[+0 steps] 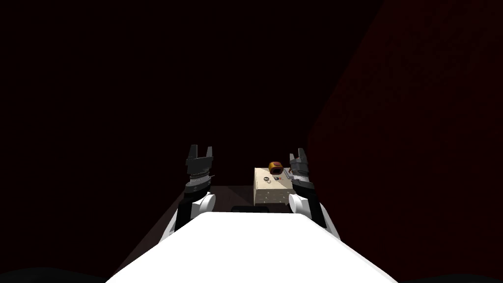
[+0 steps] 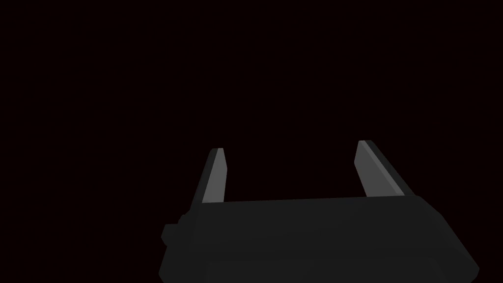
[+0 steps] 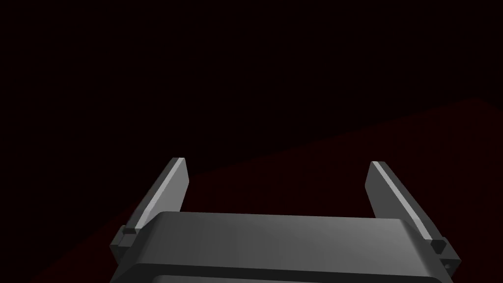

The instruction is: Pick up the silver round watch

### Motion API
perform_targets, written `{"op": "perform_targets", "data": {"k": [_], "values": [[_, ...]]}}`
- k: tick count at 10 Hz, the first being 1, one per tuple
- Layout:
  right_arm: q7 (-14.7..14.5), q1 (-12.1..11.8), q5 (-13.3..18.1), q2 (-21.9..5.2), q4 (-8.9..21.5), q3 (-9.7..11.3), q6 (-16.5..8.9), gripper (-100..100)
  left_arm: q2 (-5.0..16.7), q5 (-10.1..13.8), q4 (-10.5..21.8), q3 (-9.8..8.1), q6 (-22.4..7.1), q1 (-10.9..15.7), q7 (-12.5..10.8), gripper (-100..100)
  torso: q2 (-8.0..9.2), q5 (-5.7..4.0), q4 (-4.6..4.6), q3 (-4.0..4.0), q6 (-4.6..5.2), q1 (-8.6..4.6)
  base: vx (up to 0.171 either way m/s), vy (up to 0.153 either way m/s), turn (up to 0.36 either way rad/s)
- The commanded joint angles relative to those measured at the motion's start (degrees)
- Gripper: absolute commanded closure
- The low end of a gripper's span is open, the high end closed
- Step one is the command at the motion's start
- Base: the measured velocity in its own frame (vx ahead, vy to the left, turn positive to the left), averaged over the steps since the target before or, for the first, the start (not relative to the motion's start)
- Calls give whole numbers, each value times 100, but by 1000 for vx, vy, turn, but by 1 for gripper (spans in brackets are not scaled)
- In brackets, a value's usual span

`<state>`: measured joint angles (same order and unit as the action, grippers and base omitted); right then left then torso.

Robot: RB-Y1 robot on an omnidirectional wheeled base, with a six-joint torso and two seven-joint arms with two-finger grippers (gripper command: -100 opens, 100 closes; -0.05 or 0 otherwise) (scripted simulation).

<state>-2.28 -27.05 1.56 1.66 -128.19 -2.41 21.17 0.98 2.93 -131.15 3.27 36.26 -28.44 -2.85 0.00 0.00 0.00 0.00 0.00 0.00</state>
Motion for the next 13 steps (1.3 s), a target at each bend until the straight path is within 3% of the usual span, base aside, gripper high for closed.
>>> {"op": "perform_targets", "data": {"k": [1,5,11,12,13], "values": [[84,9,-104,-181,107,-15,4,-100,0,0,0,0,0,0,0,0,0,0,0,0,0,0,-6,31,55],[389,56,-490,-557,497,-64,25,-100,-1,0,0,1,0,0,0,0,1,7,0,0,-1,34,-7,82,51],[1187,201,-1467,-983,1534,-187,113,-100,-1,0,0,1,0,0,0,0,-7,10,-2,-4,-1,45,6,114,53],[1187,201,-1521,-983,1534,-187,113,-100,-1,0,0,1,0,0,0,0,-6,10,-2,-4,0,40,4,90,15],[1354,231,-1739,-1037,1750,-214,137,-100,-1,0,0,1,0,0,0,0,-2,9,-1,-1,0,35,2,79,26]]}}
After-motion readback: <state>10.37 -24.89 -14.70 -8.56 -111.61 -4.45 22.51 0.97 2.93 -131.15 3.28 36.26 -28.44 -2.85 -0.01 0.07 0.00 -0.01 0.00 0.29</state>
